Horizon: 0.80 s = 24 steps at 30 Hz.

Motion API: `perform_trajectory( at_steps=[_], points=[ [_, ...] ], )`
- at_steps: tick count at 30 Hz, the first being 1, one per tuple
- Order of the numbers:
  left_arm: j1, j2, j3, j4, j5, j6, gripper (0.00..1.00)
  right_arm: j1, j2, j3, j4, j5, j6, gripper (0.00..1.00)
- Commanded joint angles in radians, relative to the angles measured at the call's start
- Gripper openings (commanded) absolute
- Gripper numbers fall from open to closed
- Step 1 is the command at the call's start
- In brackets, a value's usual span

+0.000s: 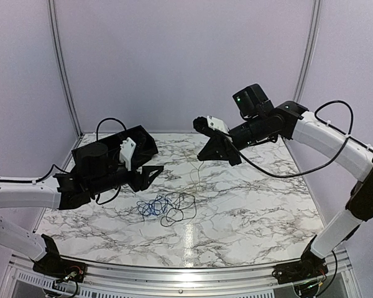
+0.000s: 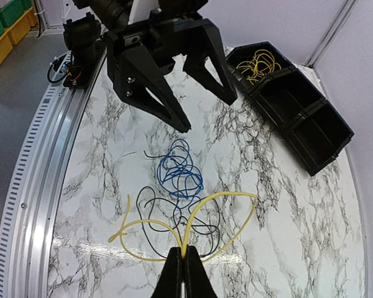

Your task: Untangle the cables

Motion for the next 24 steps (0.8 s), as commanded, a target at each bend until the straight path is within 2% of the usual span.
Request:
perform_trajectory(
  at_steps=[1,9,15,20,24],
  points=[
    [0.003,-0.010,0.069,-0.082,0.159,0.161,0.63,0.048,0.001,0.017,-0.028,-0.014,-0.038,0.00],
    [-0.005,0.037,0.168,-0.105,0.283,0.245,0.58,0.122,0.026,0.030,-0.051,-0.006,-0.044,0.00],
    [-0.010,0.086,0.269,-0.234,0.388,0.316,0.50,0.126,0.043,0.056,-0.051,-0.012,-0.032,0.00],
    [-0.010,0.076,0.325,-0.385,0.352,0.385,0.47,0.126,0.043,0.051,-0.049,0.005,-0.032,0.00],
    [-0.009,0.012,0.303,-0.414,0.283,0.403,0.48,0.126,0.046,0.044,-0.047,0.017,-0.034,0.00]
  ],
)
